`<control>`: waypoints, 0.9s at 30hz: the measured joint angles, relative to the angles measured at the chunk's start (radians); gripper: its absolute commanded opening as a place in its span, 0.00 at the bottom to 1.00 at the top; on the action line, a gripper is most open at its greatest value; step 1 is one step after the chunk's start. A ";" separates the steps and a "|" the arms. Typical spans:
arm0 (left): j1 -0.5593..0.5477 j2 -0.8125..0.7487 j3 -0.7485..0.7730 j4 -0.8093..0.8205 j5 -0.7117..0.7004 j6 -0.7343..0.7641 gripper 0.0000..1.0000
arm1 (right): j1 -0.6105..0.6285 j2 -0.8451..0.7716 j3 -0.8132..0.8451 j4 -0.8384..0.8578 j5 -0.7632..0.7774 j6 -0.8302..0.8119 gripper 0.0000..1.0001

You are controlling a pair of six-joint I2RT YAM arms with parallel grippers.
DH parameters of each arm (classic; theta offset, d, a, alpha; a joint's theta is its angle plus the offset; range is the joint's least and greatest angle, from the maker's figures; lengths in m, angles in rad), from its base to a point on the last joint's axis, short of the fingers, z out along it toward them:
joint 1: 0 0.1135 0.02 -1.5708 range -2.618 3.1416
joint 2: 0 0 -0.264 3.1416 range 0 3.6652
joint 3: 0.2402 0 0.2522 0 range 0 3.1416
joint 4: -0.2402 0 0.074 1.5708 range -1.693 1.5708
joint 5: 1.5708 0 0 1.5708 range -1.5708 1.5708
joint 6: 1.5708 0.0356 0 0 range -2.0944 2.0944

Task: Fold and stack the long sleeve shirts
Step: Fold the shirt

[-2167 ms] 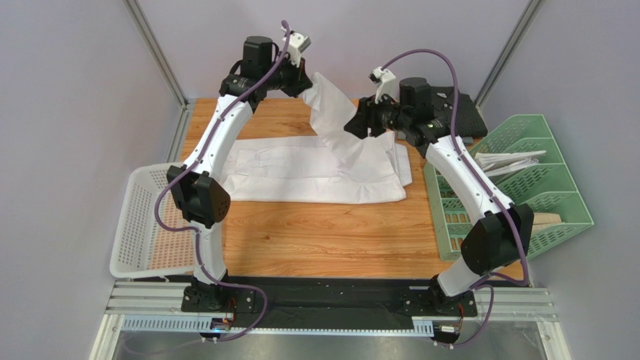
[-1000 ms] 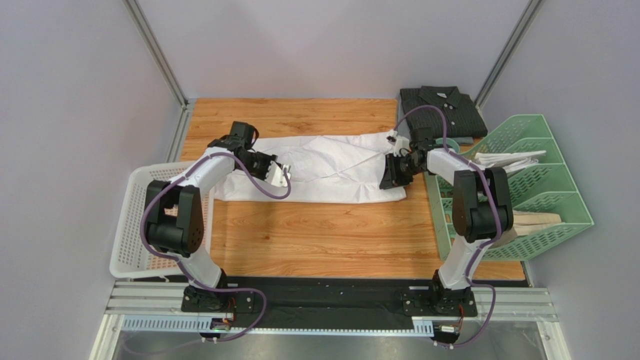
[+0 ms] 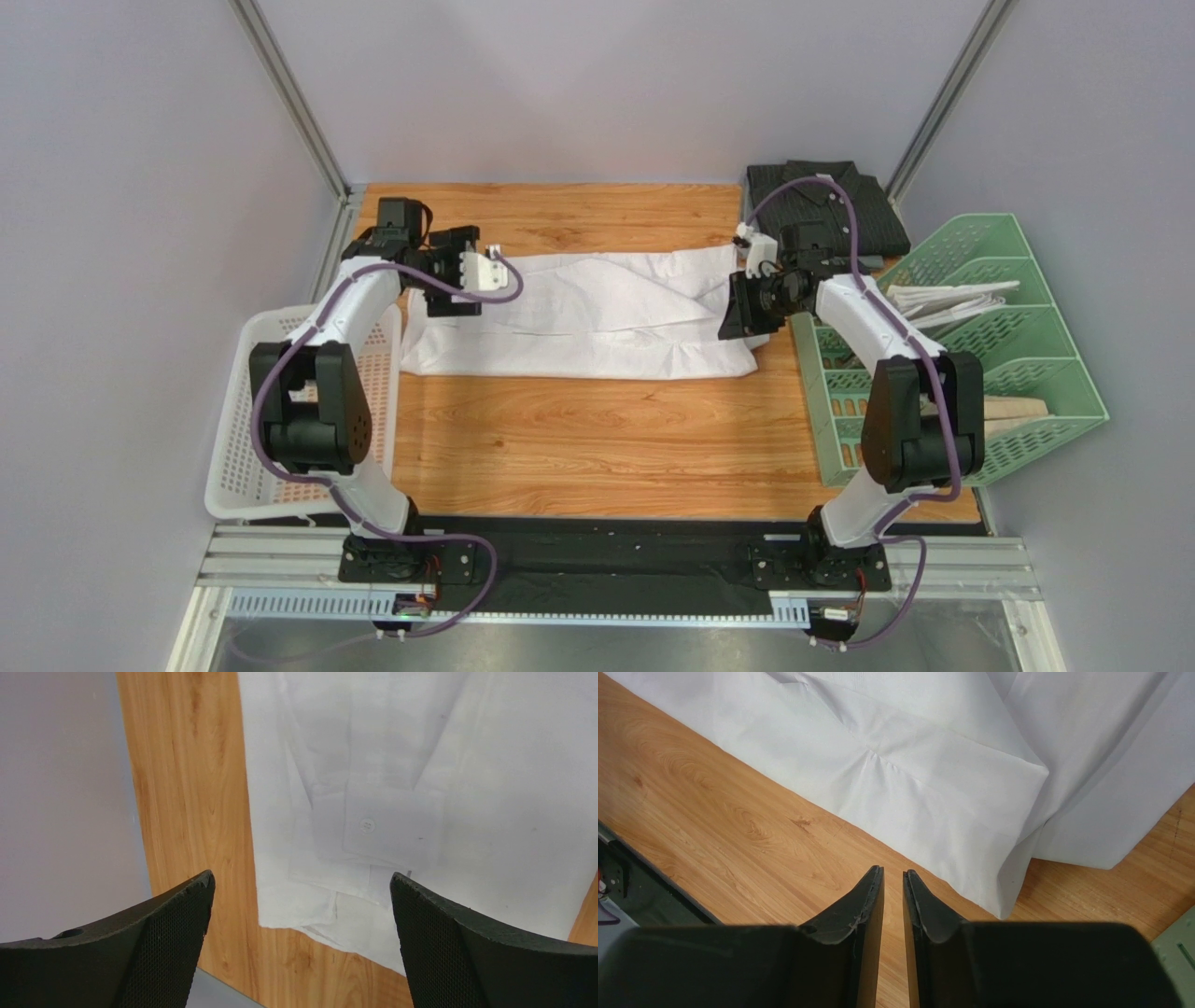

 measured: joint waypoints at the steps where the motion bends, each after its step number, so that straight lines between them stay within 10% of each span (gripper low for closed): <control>1: -0.008 0.000 0.017 0.006 -0.020 -0.080 0.99 | 0.005 0.000 0.003 0.003 0.015 0.005 0.20; 11: -0.070 0.122 0.262 0.086 -0.241 -0.745 0.99 | 0.057 0.269 0.127 0.027 0.186 0.064 0.14; 27: -0.089 0.322 0.484 -0.195 -0.102 -0.841 0.86 | 0.058 0.282 0.296 -0.042 0.107 -0.106 0.43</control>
